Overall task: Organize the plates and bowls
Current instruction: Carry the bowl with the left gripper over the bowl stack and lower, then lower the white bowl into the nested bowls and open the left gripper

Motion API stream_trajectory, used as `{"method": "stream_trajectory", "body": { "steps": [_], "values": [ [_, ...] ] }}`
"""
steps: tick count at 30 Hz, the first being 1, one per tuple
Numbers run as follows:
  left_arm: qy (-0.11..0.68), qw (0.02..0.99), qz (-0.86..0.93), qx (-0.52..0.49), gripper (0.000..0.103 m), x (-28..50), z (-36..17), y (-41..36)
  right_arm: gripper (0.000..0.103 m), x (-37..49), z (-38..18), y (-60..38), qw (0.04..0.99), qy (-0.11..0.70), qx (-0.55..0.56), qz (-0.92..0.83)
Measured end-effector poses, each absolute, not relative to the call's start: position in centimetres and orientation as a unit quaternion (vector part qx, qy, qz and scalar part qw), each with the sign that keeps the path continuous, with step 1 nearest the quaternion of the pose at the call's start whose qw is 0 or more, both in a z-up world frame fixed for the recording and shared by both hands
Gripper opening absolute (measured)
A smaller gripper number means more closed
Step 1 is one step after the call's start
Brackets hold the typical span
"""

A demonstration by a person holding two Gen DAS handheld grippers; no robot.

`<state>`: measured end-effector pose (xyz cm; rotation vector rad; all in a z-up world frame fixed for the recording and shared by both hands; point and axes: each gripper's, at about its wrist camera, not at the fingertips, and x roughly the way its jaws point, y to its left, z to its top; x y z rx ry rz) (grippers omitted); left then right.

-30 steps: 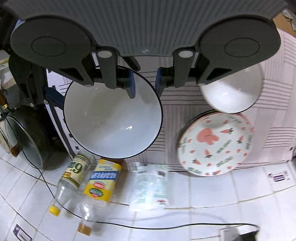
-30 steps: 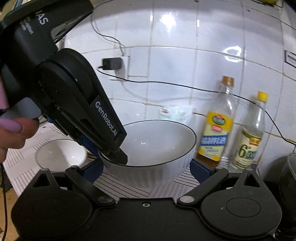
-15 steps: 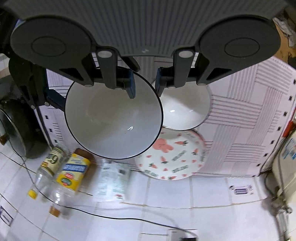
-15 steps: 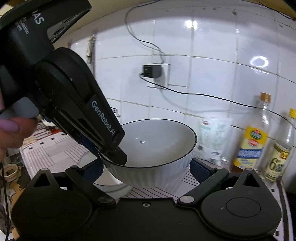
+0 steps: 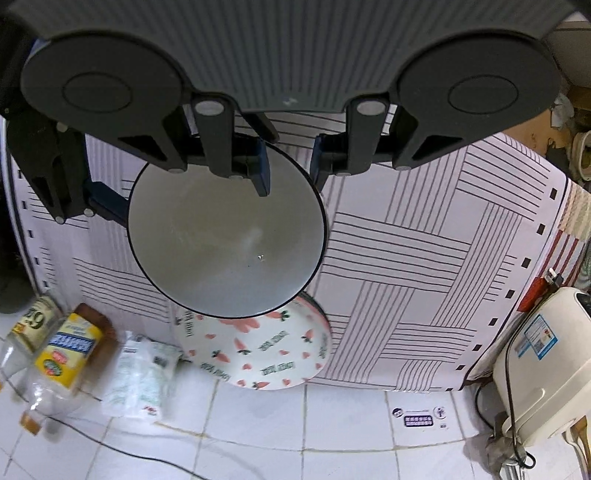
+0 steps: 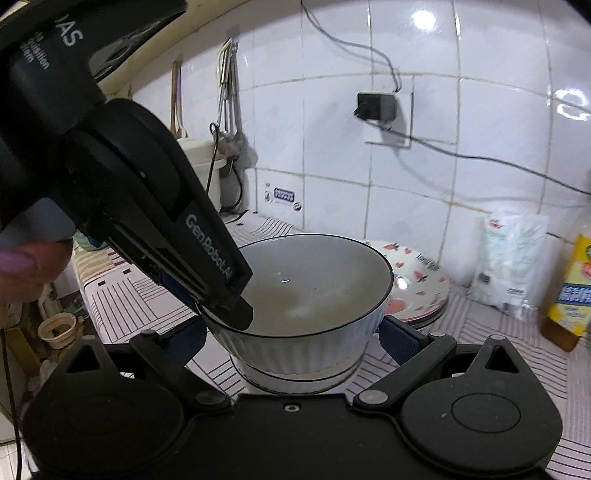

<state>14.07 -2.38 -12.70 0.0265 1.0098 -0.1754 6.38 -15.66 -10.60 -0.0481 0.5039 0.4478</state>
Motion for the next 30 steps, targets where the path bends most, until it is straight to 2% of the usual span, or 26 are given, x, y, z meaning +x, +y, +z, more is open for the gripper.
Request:
{"method": "stream_trajectory", "body": {
  "steps": [14, 25, 29, 30],
  "values": [
    [0.487, 0.869, -0.063, 0.064, 0.024, 16.3, -14.2, -3.6, 0.101, 9.0, -12.0, -14.7, 0.933, 0.276, -0.018, 0.23],
    [0.476, 0.872, -0.051, 0.097, 0.025, 16.5, -15.0, -4.8, 0.103, 9.1, -11.9, -14.3, 0.931, 0.29, -0.061, 0.213],
    [0.476, 0.873, -0.05, 0.09, 0.026, 16.4, -15.1, -4.7, 0.103, 9.1, -12.1, -14.5, 0.931, 0.29, -0.057, 0.213],
    [0.476, 0.874, -0.05, 0.087, 0.029, 16.4, -15.1, -4.6, 0.102, 9.0, -12.1, -14.5, 0.932, 0.29, -0.057, 0.212]
  ]
}}
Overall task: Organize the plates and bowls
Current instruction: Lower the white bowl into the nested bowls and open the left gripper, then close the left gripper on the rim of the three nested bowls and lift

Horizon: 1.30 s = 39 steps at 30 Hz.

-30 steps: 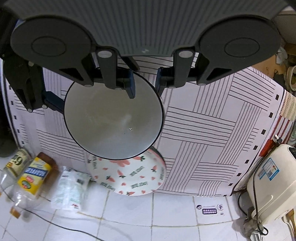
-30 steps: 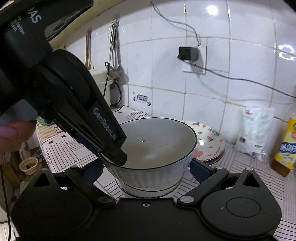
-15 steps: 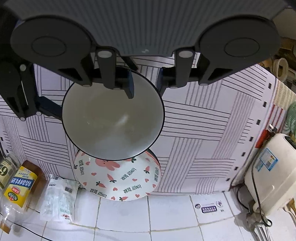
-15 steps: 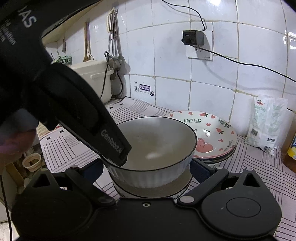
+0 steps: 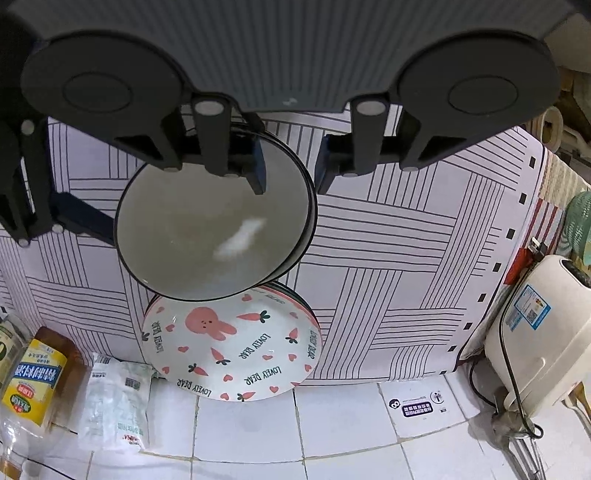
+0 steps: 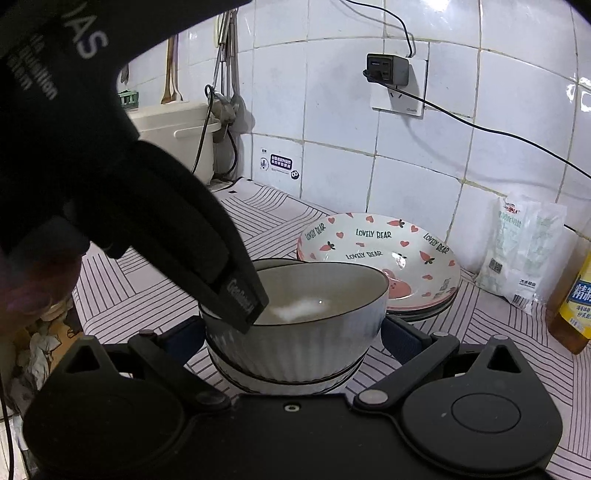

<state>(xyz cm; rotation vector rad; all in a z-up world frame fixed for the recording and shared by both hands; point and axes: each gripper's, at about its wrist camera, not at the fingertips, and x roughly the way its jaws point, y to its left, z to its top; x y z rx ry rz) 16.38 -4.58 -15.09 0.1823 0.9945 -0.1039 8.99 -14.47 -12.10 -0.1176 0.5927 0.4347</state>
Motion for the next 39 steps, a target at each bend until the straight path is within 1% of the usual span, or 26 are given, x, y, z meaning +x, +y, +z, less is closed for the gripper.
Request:
{"method": "stream_trajectory", "body": {
  "steps": [2, 6, 13, 14, 15, 22, 24, 29, 34, 36, 39],
  "values": [
    [0.481, 0.871, -0.052, 0.078, 0.032, 16.2, -15.0, -4.4, 0.102, 8.6, -12.0, -14.5, 0.932, 0.288, -0.058, 0.211],
    [0.478, 0.874, -0.062, 0.057, 0.043, 15.4, -14.4, -3.8, 0.102, 7.3, -11.5, -14.8, 0.934, 0.284, -0.049, 0.213],
    [0.466, 0.882, -0.066, 0.018, 0.051, 13.7, -12.7, -2.2, 0.102, 5.1, -11.4, -15.4, 0.934, 0.298, -0.02, 0.199],
    [0.465, 0.883, -0.066, 0.013, 0.054, 13.4, -12.5, -1.9, 0.102, 4.9, -11.5, -15.5, 0.933, 0.3, -0.018, 0.197],
    [0.464, 0.883, -0.066, 0.009, 0.055, 13.2, -12.3, -1.7, 0.102, 4.6, -11.5, -15.6, 0.933, 0.302, -0.015, 0.194],
    [0.47, 0.879, -0.08, -0.019, 0.057, 11.8, -12.1, -0.2, 0.102, 3.3, -11.5, -16.0, 0.935, 0.305, 0.006, 0.179],
    [0.47, 0.878, -0.083, -0.024, 0.06, 11.3, -12.2, 0.2, 0.102, 2.9, -11.4, -16.0, 0.937, 0.304, 0.008, 0.174],
    [0.474, 0.876, -0.084, -0.02, 0.061, 10.4, -13.0, 0.4, 0.102, 1.7, -11.8, -15.9, 0.947, 0.281, 0.013, 0.157],
    [0.467, 0.878, -0.1, -0.032, 0.061, 9.7, -13.8, 1.3, 0.102, 0.6, -12.8, -15.2, 0.947, 0.262, -0.011, 0.184],
    [0.46, 0.88, -0.109, -0.041, 0.062, 9.5, -14.0, 1.7, 0.102, 0.5, -13.4, -14.8, 0.947, 0.262, -0.027, 0.182],
    [0.452, 0.881, -0.126, -0.064, 0.063, 9.5, -14.4, 2.6, 0.102, 0.8, -14.1, -14.5, 0.945, 0.27, -0.019, 0.183]
  ]
}}
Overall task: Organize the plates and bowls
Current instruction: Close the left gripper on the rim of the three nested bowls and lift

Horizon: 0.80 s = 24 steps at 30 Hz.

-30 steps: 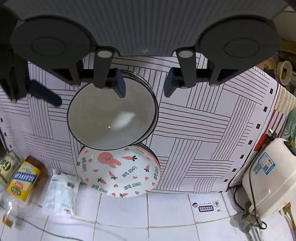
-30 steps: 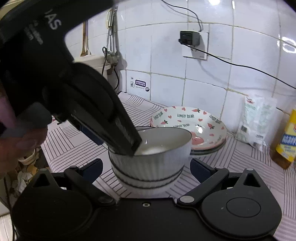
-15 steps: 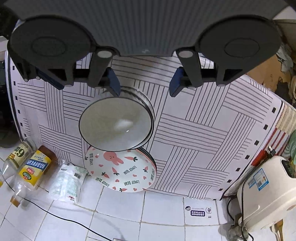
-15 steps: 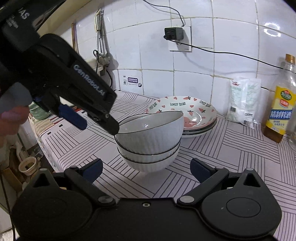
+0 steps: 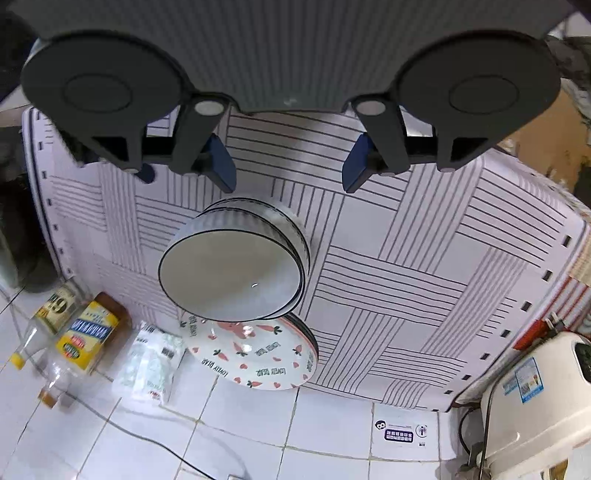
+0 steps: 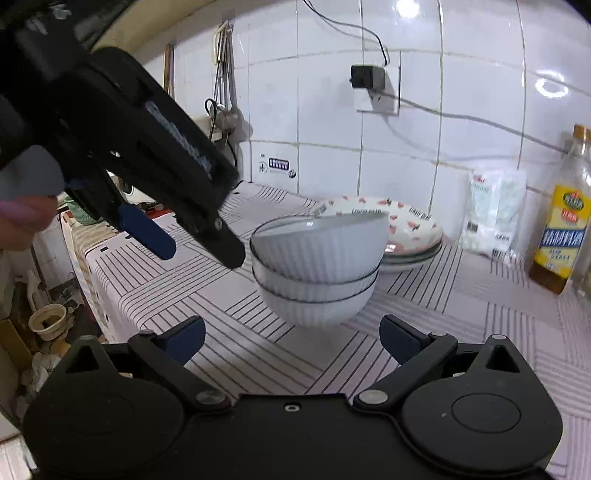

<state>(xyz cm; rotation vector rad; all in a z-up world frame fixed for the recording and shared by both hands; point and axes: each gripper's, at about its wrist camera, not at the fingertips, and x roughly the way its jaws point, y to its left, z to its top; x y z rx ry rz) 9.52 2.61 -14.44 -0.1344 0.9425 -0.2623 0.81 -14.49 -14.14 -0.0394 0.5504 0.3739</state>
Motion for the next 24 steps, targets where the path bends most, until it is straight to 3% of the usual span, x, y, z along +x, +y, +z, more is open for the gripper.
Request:
{"method": "stream_trajectory", "body": {
  "steps": [13, 24],
  "values": [
    [0.433, 0.866, -0.162, -0.189, 0.067, 13.2, -16.4, 4.4, 0.102, 6.3, -18.4, -13.3, 0.932, 0.316, 0.023, 0.173],
    [0.443, 0.865, -0.165, -0.172, 0.068, 16.4, -19.6, 3.0, 0.102, 9.6, -19.6, -13.4, 0.934, 0.314, 0.049, 0.166]
  ]
}}
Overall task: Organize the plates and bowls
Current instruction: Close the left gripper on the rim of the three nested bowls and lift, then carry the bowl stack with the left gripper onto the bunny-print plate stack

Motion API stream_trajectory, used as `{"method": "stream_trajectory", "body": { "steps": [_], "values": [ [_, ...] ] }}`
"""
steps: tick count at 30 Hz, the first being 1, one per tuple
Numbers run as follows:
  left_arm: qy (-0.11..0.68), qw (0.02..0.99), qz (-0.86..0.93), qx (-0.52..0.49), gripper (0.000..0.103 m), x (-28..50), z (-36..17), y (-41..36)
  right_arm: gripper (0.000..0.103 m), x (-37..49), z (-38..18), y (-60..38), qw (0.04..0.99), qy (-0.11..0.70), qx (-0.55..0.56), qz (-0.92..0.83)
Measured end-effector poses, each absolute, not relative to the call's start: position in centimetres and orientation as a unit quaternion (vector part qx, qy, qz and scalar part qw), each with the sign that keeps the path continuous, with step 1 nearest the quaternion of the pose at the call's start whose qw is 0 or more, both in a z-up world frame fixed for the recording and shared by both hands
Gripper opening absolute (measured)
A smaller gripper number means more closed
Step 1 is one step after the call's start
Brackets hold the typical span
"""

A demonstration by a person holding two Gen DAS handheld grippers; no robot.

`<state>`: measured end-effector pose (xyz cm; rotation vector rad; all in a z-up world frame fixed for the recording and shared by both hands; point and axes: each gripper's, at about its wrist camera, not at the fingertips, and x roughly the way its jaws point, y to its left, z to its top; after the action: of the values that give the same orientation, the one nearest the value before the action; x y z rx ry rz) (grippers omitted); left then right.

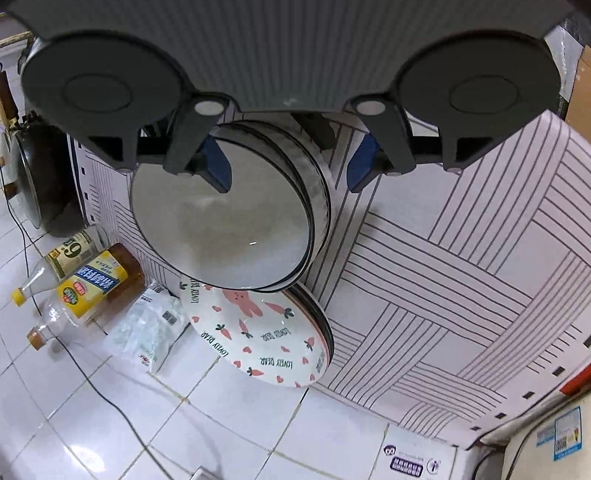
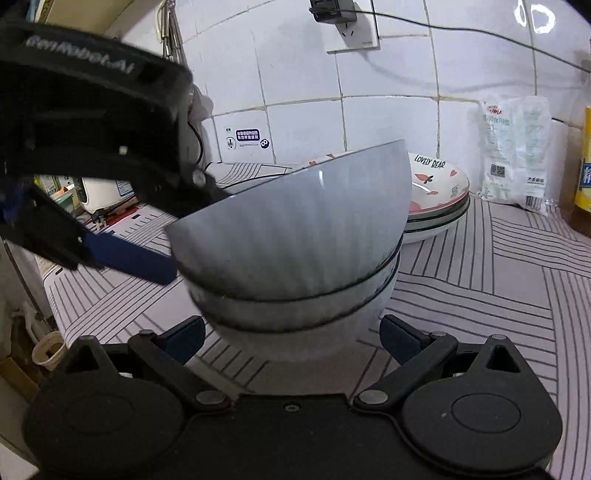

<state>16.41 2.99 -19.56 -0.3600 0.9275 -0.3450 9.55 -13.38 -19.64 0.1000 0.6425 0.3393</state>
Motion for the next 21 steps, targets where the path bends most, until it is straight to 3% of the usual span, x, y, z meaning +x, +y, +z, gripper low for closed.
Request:
{"method": "stream_trajectory", "body": {
  "steps": [10, 13, 17, 21],
  "values": [
    [0.458, 0.855, -0.168, -0.177, 0.063, 17.2, -20.1, 2.4, 0.103, 10.8, -19.2, -13.2, 0.925, 0.326, 0.041, 0.188],
    [0.459, 0.859, -0.158, -0.164, 0.058, 17.4, -20.3, 2.1, 0.103, 10.9, -19.2, -13.3, 0.923, 0.329, 0.042, 0.194],
    [0.46, 0.862, -0.146, -0.154, 0.041, 17.9, -20.8, 2.1, 0.103, 11.4, -19.2, -13.3, 0.921, 0.331, 0.041, 0.201],
    [0.45, 0.863, -0.151, -0.172, 0.039, 17.9, -21.4, 2.7, 0.103, 11.8, -19.3, -13.5, 0.921, 0.331, 0.038, 0.203]
  ]
}}
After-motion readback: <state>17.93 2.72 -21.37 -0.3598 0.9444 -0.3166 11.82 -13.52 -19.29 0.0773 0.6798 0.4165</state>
